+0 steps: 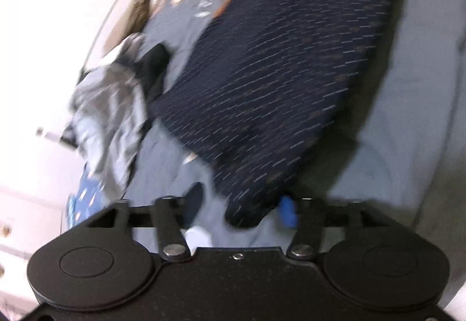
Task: Fold clothes
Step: 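Open both tools to lay the navy top flat on the quilt, then grasp the navy top's edge with the left tool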
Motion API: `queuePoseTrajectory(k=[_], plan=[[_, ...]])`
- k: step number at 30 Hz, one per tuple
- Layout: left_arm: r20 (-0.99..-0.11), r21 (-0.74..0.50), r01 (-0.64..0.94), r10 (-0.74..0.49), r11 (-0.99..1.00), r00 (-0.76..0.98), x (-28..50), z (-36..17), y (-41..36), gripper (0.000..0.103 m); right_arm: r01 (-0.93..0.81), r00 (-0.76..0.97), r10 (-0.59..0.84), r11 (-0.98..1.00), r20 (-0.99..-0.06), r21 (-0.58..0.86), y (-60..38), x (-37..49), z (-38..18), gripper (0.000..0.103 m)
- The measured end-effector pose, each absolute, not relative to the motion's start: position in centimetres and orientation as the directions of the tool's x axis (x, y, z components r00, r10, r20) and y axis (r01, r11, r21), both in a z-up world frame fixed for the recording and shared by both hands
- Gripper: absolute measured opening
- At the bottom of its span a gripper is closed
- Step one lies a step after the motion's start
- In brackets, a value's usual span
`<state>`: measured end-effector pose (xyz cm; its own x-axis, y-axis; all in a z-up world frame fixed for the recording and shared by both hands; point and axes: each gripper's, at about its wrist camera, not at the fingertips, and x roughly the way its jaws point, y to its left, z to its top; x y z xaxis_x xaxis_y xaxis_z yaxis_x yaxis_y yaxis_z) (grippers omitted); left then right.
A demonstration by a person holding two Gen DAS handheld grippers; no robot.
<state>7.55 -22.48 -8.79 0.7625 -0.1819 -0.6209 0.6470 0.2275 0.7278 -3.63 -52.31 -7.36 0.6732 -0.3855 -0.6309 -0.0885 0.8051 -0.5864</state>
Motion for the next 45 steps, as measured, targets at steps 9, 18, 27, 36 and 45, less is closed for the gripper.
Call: queuePoseTrajectory(k=[9,18,27,36,45], plan=[[-0.602,0.279,0.543,-0.296,0.792,0.741,9.5,-1.1,-17.3,0.068,0.221,0.795,-0.239,0.97,-0.558,-0.099,-54.0,-4.4,-1.4,0.051],[-0.604,-0.274,0.418,-0.493,0.866,0.626,10.3,-0.8,-15.1,0.075,0.241,0.818,-0.068,0.942,-0.571,0.232,-50.6,-2.3,-2.0,0.053],[-0.586,-0.63,0.137,-0.583,0.764,0.563,9.0,-5.5,-12.2,0.075,0.207,0.837,0.025,0.91,-0.547,0.359,-47.4,-0.8,-3.3,0.053],[-0.579,-0.688,0.051,-0.59,0.724,0.562,9.7,-7.8,-12.4,0.075,0.187,0.816,0.09,0.894,-0.572,0.408,-45.7,0.5,-3.6,0.053],[-0.614,-0.657,0.016,-0.547,0.754,0.569,10.3,-9.1,-13.9,0.075,0.116,0.838,0.167,0.876,-0.52,0.468,-44.5,0.6,-2.8,0.053]])
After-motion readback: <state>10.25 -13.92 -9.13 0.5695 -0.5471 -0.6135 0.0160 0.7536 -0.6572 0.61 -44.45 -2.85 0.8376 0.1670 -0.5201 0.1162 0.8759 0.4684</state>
